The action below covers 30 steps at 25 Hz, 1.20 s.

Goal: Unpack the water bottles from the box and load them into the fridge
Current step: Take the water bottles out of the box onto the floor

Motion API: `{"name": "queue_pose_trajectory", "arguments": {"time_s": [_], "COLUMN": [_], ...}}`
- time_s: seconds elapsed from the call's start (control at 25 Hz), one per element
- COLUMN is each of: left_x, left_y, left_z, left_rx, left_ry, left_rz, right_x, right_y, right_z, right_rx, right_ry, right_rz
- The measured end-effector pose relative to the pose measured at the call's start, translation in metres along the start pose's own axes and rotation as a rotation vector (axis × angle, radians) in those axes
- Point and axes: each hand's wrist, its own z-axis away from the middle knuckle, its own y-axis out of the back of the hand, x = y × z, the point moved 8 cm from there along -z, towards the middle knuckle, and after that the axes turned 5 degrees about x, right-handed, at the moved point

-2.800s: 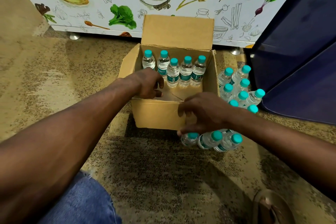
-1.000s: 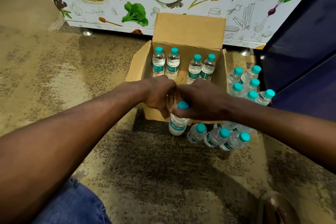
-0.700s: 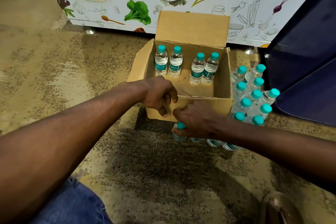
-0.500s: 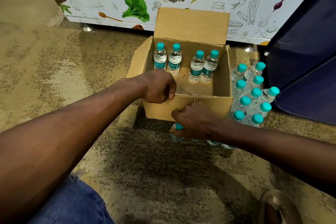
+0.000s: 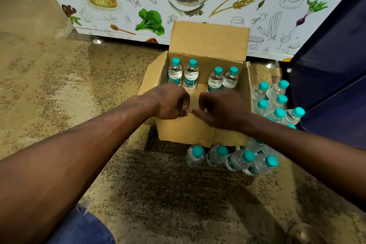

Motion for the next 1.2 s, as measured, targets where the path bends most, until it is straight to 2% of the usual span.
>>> {"name": "queue_pose_trajectory", "arguments": {"time_s": [0.08,0.12,0.24,0.32,0.4,0.6,0.76,0.92,1.04,1.2], "left_x": [-0.004,-0.006,-0.009,-0.009,-0.005,-0.004,-0.003,-0.001,0.000,0.000], "left_y": [-0.001,-0.001,-0.001,0.000,0.000,-0.002,-0.001,0.006,0.007,0.006], "left_z": [0.001,0.001,0.003,0.003,0.002,0.002,0.003,0.003,0.001,-0.003], "left_rx": [-0.009,-0.014,-0.025,-0.027,-0.034,-0.044,-0.053,-0.007,-0.011,-0.027], "left_ry": [0.021,0.032,0.051,0.045,0.032,0.014,0.003,-0.020,-0.007,0.016], "left_rz": [-0.025,-0.039,-0.057,-0.079,-0.096,-0.097,-0.091,-0.063,-0.074,-0.090], "right_x": [0.033,0.052,0.103,0.117,0.118,0.106,0.108,0.100,0.076,0.031], "right_y": [0.018,0.022,0.008,-0.009,-0.023,-0.033,-0.024,0.009,0.041,0.081], "right_z": [-0.025,-0.038,-0.069,-0.076,-0.073,-0.066,-0.064,-0.068,-0.070,-0.062], "right_rx": [0.158,0.174,-0.061,-0.223,-0.270,-0.277,-0.306,-0.290,-0.283,-0.234], "right_ry": [-0.134,-0.210,-0.327,-0.289,-0.231,-0.167,-0.207,-0.245,-0.184,-0.082], "right_rz": [0.016,0.071,0.393,0.573,0.630,0.575,0.505,0.322,0.229,0.225]}}
